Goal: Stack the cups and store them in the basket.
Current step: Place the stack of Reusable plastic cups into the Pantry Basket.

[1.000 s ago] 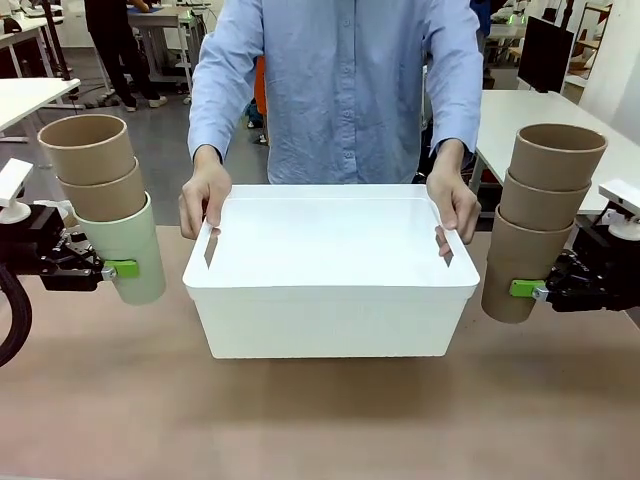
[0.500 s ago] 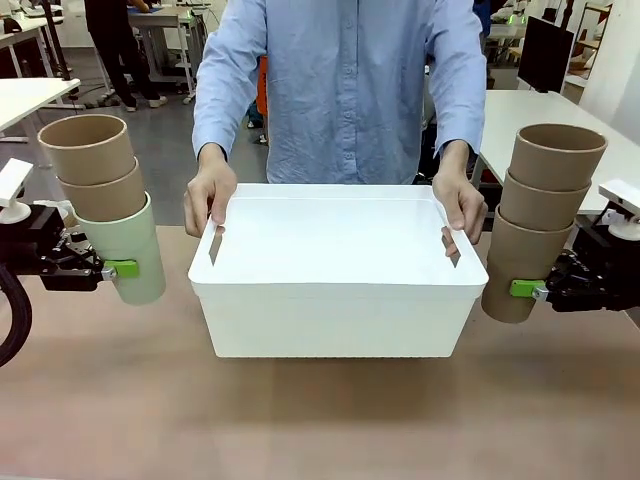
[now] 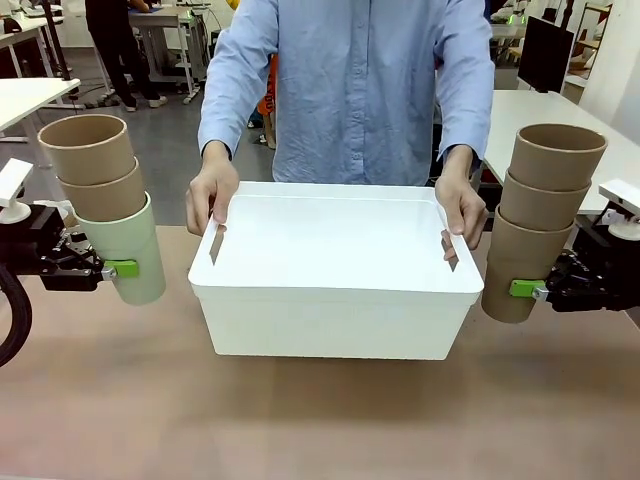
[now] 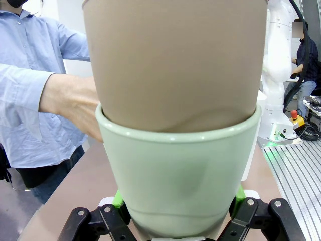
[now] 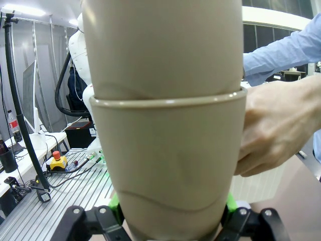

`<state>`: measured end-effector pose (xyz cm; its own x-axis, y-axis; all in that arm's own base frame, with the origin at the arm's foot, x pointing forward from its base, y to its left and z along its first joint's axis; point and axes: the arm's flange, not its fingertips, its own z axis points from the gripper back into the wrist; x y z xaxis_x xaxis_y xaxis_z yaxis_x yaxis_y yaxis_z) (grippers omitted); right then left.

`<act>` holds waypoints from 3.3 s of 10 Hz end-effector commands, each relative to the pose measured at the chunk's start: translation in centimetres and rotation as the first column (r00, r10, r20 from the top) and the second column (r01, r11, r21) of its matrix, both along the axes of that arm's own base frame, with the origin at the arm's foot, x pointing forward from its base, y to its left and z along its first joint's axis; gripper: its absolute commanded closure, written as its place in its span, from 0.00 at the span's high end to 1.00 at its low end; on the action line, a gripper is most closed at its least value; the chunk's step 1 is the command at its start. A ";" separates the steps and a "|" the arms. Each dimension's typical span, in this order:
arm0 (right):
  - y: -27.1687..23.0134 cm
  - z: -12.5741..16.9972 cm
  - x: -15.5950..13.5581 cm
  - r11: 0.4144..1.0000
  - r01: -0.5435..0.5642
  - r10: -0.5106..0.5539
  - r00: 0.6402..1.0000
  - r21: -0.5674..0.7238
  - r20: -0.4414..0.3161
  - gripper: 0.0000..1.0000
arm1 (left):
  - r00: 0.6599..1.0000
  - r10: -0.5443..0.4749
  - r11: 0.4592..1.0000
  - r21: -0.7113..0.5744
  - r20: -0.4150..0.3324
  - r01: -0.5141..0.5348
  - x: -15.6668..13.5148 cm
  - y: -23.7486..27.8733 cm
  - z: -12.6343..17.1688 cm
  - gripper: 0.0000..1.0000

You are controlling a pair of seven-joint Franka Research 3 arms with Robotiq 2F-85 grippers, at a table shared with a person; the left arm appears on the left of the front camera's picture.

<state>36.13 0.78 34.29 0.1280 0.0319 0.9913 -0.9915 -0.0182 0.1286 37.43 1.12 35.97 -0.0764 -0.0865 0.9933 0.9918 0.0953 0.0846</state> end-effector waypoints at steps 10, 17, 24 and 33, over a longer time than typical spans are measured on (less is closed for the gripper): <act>-1.1 1.8 0.0 1.000 -0.004 0.004 1.000 0.010 0.010 0.83 | 1.000 0.007 1.000 -0.017 -0.001 -0.007 0.1 -0.2 0.4 0.86; -3.4 14.7 5.9 0.990 -0.056 0.043 0.994 -0.126 -0.105 0.83 | 1.000 0.007 1.000 -0.017 -0.001 -0.007 0.1 -0.2 0.4 0.86; 6.9 20.8 10.6 0.904 -0.111 0.022 0.976 -0.413 -0.216 0.83 | 1.000 0.007 1.000 -0.017 -0.001 -0.007 0.1 -0.2 0.4 0.86; 9.8 17.5 10.6 0.890 -0.102 0.035 0.987 -0.445 -0.156 0.83 | 1.000 0.007 1.000 -0.017 -0.001 -0.007 0.1 -0.2 0.4 0.86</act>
